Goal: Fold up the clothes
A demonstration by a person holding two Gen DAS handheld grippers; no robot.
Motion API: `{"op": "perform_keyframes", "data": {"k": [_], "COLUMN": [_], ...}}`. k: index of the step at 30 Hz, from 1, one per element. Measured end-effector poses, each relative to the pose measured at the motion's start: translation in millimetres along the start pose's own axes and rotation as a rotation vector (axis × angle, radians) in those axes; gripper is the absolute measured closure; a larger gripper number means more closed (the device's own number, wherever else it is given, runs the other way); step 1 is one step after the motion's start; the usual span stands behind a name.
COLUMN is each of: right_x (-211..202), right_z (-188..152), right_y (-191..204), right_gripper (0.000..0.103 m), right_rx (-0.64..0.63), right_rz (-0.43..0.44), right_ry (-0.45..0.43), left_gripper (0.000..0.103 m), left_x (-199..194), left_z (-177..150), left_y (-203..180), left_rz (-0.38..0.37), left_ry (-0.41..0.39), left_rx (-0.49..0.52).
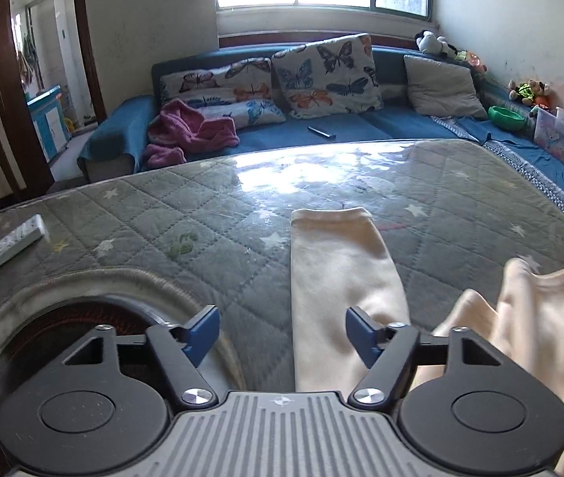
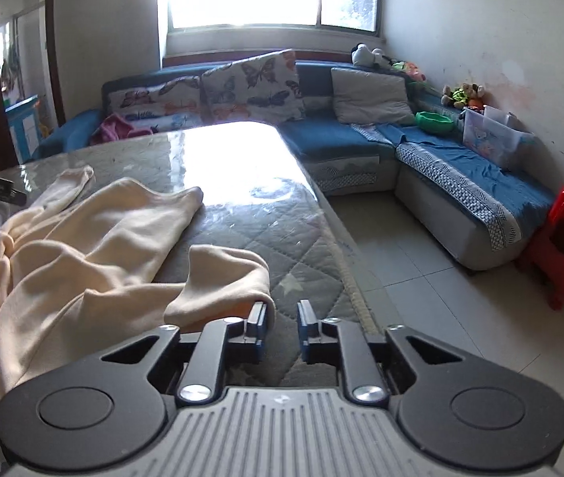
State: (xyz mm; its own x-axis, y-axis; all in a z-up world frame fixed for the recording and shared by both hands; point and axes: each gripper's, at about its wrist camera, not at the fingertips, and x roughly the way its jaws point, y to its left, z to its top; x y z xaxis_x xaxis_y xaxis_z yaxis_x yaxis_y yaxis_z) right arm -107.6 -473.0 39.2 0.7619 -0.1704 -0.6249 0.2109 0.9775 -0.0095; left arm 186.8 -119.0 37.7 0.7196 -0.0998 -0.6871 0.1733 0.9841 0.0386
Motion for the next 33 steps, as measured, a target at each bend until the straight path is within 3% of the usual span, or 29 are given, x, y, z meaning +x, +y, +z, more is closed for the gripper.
{"op": "perform_keyframes", "data": {"k": [7,9,14,16,22,33], "right_x": [-5.3,-6.8,-6.5,-9.3,-13.8,11.6], "right_z": [5.8,7.4,9.4,8.2,3.3,-6.0], "right_y": [8.1,8.2,9.3,11.4,23.4,60.1], "right_gripper": [0.067,0.066,0.061,0.06,0.054,0.042], "right_rx": [-0.04,-0.04,-0.035,-0.036,-0.064,-0.147], "right_rz": [0.015,0.018,0.018,0.024,0.067,0.167], "right_ry": [-0.037,-0.042,-0.052,-0.057,-0.057,0.001], "left_gripper": [0.035,0.043,0.083,0.092,0.095,0.096], "left_x": [32.6,33.1,28.9,25.5,9.1,-57.9], "left_z": [2.5,2.2,-1.3,-3.3,-16.5,-65.3], "left_y": [-8.7,-9.0,-14.3,-14.4,4.0,80.1], "left_rz": [0.005,-0.019,-0.096,-0.11,-0.018,0.159], "left_ry": [0.016,0.017,0.003,0.004,0.0,-0.06], "left_rx": [0.048,0.037,0.054,0.048,-0.008,-0.178]}}
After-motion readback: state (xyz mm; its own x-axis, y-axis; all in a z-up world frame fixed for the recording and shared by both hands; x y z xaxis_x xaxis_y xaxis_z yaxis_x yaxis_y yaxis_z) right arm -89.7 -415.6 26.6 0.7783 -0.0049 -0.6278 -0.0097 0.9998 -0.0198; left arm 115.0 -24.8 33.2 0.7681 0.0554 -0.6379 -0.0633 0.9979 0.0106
